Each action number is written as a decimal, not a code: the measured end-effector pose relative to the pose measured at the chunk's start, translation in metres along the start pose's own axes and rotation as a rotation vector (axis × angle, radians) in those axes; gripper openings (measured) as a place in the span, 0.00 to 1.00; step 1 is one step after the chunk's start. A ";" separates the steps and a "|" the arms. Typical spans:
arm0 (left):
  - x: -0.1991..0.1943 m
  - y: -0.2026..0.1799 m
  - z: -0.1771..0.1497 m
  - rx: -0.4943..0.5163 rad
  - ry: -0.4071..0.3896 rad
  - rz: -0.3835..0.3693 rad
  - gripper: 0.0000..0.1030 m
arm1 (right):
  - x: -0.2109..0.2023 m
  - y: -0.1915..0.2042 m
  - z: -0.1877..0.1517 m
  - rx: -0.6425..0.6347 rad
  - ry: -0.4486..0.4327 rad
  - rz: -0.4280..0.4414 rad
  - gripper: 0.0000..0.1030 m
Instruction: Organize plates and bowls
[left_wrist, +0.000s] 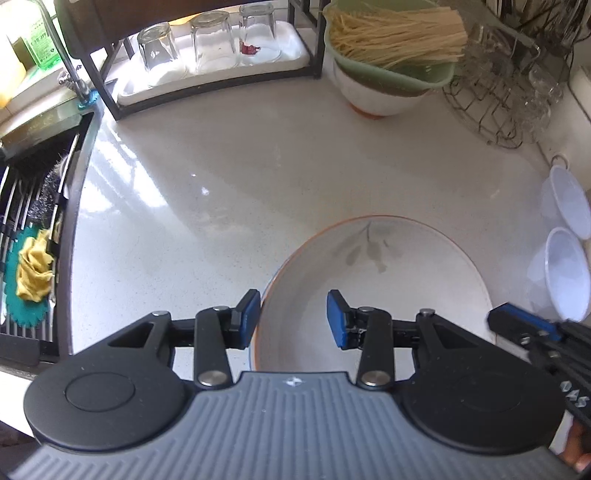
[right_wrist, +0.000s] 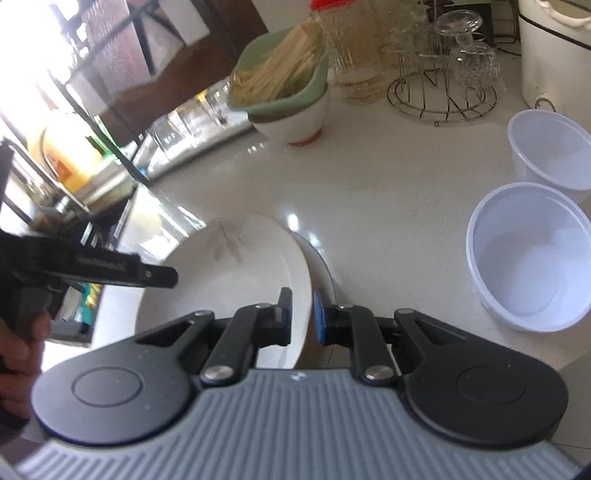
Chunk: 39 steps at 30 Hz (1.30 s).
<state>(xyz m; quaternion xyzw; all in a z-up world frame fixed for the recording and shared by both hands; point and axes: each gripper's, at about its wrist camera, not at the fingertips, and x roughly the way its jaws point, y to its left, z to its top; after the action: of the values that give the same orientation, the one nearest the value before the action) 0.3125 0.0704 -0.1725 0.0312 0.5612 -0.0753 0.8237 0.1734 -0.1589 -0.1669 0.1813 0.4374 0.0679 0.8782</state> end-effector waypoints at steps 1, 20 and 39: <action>0.000 0.000 0.000 -0.005 0.000 -0.003 0.43 | -0.001 0.001 0.001 -0.009 -0.004 -0.005 0.16; -0.007 0.025 -0.020 -0.145 -0.026 -0.138 0.64 | -0.032 -0.018 -0.011 -0.051 -0.072 -0.018 0.66; 0.017 0.044 -0.027 -0.164 0.019 -0.129 0.64 | 0.007 -0.011 -0.024 0.017 0.076 0.004 0.40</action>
<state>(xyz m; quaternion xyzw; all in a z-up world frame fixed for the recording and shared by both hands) 0.3005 0.1163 -0.1998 -0.0718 0.5739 -0.0816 0.8117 0.1580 -0.1608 -0.1897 0.1870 0.4709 0.0726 0.8591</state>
